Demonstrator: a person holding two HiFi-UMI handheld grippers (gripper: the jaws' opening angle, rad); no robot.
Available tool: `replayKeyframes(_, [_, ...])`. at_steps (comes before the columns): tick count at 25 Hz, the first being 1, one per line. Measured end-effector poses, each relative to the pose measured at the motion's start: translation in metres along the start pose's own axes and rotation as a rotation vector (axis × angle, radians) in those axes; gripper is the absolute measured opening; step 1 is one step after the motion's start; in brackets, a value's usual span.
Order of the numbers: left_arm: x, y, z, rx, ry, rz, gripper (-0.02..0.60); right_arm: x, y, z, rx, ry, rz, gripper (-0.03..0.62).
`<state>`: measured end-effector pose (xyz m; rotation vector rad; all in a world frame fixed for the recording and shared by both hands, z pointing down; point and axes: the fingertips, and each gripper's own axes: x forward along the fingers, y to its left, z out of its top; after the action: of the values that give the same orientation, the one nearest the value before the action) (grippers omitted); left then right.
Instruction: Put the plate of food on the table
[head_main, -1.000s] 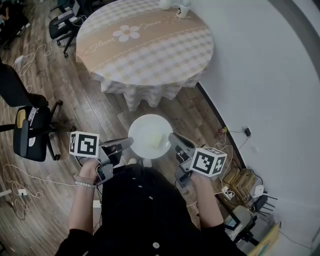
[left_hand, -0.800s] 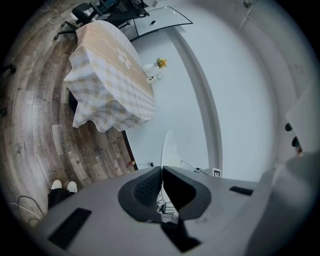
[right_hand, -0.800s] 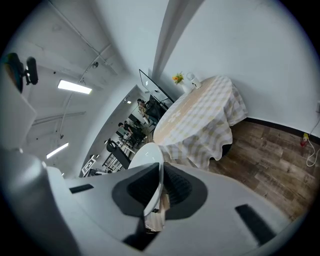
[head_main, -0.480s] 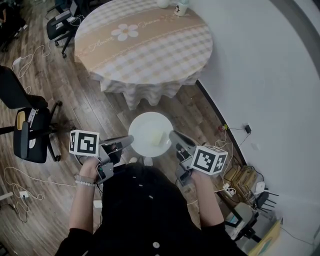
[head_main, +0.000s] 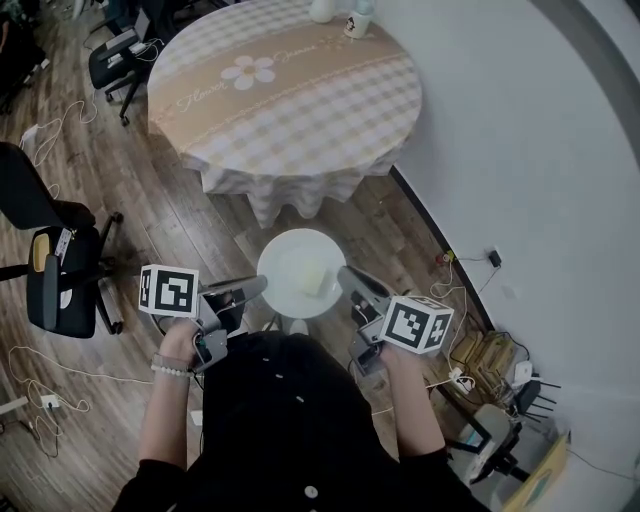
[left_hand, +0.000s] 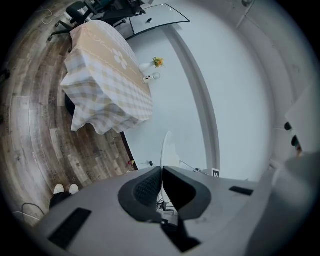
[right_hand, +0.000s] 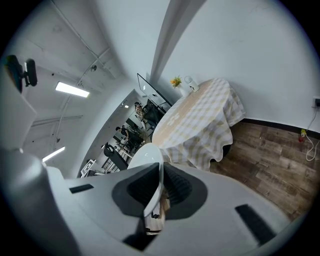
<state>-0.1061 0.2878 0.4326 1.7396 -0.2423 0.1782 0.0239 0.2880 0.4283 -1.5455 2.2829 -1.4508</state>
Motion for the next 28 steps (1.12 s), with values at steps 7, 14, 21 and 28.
replayKeyframes(7, [-0.006, -0.005, 0.001, -0.026, 0.01, -0.024, 0.008, 0.001, 0.006, -0.004, 0.01, -0.029, -0.012, 0.014])
replayKeyframes(14, [-0.005, -0.008, 0.007, -0.055, 0.005, -0.037, 0.008, 0.005, 0.006, 0.001, 0.018, -0.046, -0.02, 0.014])
replayKeyframes(21, [0.003, -0.004, 0.032, -0.022, -0.018, -0.025, 0.008, 0.021, -0.001, 0.023, 0.011, -0.038, 0.01, 0.014])
replayKeyframes(28, [0.019, -0.002, 0.066, -0.042, -0.055, -0.017, 0.008, 0.046, -0.016, 0.057, 0.001, -0.01, 0.036, 0.014])
